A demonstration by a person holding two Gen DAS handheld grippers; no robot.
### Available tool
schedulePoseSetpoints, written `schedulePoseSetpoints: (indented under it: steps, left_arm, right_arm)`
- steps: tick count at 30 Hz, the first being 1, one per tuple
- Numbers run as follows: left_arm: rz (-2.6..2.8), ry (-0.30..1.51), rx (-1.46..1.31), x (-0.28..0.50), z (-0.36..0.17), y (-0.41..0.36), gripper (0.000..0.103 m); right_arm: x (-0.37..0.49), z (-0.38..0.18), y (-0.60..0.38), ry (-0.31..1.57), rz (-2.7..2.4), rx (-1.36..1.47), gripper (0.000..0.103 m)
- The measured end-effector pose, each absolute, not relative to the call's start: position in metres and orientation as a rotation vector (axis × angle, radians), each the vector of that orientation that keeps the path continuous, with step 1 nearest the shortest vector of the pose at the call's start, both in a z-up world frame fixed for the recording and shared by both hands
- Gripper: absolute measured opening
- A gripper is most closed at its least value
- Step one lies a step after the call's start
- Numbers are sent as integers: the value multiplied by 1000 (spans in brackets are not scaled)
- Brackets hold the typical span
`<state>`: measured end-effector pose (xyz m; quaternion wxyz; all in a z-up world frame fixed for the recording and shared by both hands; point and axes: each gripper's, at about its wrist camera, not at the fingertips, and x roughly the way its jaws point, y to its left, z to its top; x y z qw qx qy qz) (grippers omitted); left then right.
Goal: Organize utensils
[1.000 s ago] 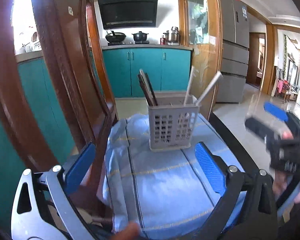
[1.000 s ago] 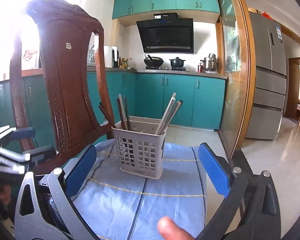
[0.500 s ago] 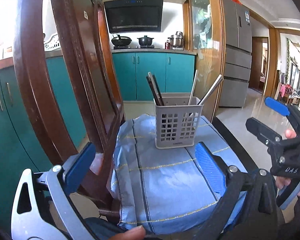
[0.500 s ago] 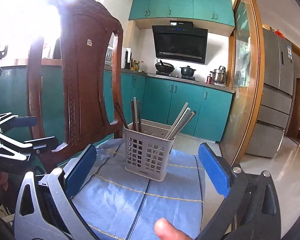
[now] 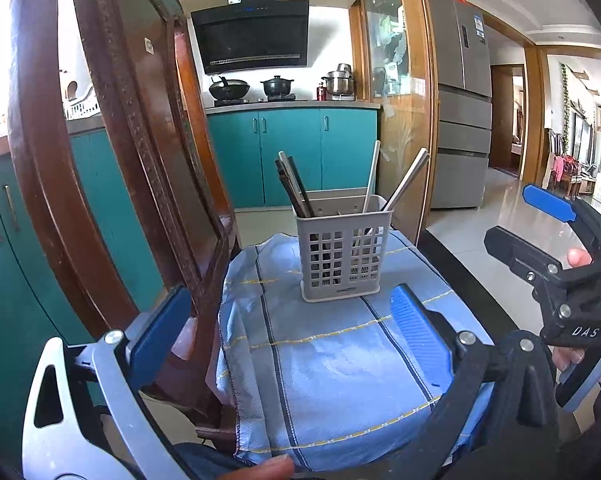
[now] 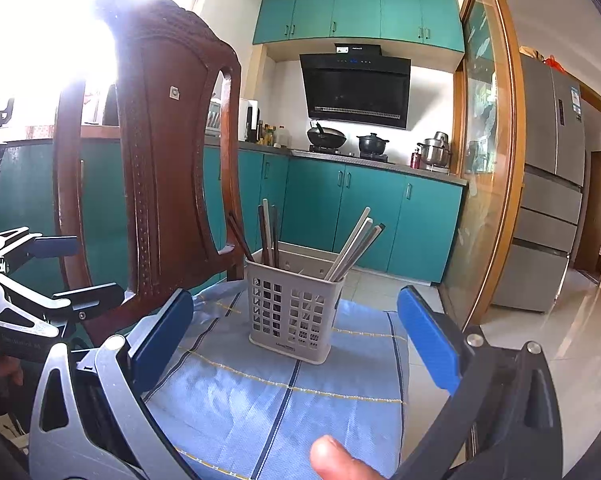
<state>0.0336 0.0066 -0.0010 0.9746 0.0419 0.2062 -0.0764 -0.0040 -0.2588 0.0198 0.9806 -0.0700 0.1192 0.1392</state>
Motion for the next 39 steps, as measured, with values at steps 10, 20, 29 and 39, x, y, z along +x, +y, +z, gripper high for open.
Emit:
schedulePoseSetpoints:
  steps: [10, 20, 29, 39]
  left_arm:
    - [-167, 417, 84, 36, -2, 1, 99]
    - [-170, 431, 89, 36, -4, -3, 99]
    - [-196, 453, 96, 39, -8, -8, 99]
    - [-219, 442, 117, 37, -8, -12, 99]
  right_arm:
    - [-4, 20, -266, 240, 281, -122, 100]
    - [-5, 19, -270, 233, 289, -110, 100]
    - [-5, 19, -268, 233, 296, -114, 100]
    - [-5, 17, -263, 236, 301, -125, 100]
